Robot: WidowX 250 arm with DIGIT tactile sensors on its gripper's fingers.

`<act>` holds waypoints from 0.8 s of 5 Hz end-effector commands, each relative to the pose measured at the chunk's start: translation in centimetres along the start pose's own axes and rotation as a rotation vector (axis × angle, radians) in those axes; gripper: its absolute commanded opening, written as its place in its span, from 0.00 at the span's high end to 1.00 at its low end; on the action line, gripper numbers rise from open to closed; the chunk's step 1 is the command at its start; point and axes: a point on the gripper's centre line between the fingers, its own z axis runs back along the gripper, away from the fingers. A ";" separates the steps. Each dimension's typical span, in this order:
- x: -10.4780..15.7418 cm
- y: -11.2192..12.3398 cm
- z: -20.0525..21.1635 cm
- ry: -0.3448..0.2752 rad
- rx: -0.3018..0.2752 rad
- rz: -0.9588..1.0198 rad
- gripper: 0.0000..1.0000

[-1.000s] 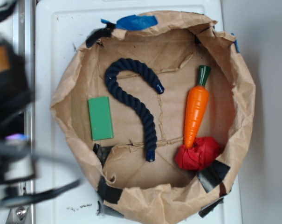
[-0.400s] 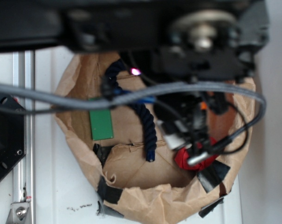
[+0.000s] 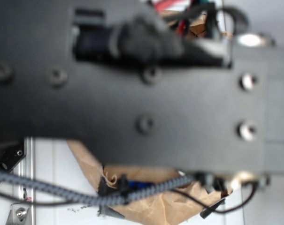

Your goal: Grab the blue rope.

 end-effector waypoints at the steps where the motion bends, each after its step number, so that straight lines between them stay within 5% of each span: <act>1: 0.6 0.6 1.3 -0.035 -0.047 0.010 0.00; 2: 1.0 0.0 0.3 -0.082 -0.114 0.193 0.00; 4: 1.1 -1.1 -1.0 -0.123 -0.127 0.388 0.00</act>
